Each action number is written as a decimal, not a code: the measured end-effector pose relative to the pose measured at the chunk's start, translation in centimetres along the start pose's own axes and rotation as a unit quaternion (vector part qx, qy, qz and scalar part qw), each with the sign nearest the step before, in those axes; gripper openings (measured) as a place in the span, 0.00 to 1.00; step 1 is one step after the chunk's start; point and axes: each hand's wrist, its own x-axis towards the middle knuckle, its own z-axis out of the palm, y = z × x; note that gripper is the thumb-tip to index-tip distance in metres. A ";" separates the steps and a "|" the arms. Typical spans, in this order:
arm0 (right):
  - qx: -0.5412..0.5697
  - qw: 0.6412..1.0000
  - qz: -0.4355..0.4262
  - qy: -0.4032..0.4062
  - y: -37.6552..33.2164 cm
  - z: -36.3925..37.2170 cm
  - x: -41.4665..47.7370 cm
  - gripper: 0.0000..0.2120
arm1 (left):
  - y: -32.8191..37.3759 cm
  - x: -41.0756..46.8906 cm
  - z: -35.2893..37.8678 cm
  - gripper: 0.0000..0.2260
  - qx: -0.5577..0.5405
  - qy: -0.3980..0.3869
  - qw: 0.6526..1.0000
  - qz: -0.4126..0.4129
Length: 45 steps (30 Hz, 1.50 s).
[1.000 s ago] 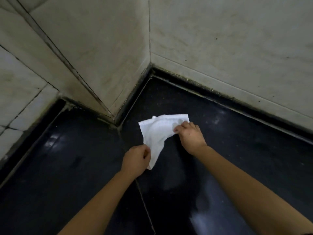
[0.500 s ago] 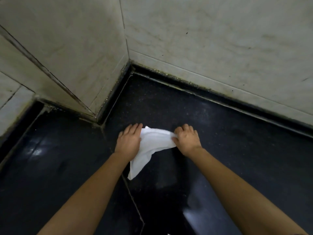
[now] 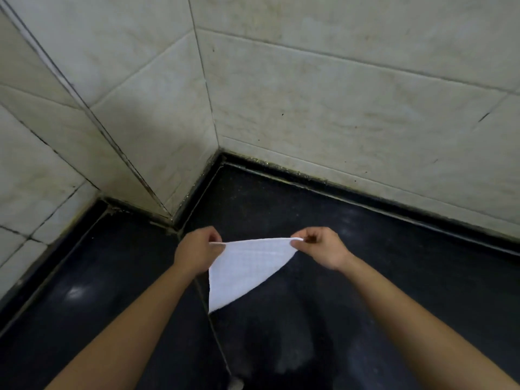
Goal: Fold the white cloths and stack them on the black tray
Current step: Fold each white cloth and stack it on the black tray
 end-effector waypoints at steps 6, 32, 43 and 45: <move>0.040 0.983 -0.115 0.139 -6.0 -4.8 -1.7 0.04 | 4.9 -1.9 -6.6 0.01 -0.002 0.172 0.980 0.102; -0.317 0.930 -0.080 -0.165 17.0 7.2 -17.4 0.10 | -9.9 -25.1 19.2 0.15 0.177 -0.035 0.977 0.113; -0.030 0.998 0.046 -0.035 12.3 5.0 -10.1 0.07 | -7.1 -17.9 13.9 0.06 -0.308 0.044 0.934 -0.173; 0.002 0.998 0.066 -0.013 11.1 5.6 -8.2 0.08 | -6.8 -15.9 13.6 0.08 -0.359 0.077 0.906 -0.212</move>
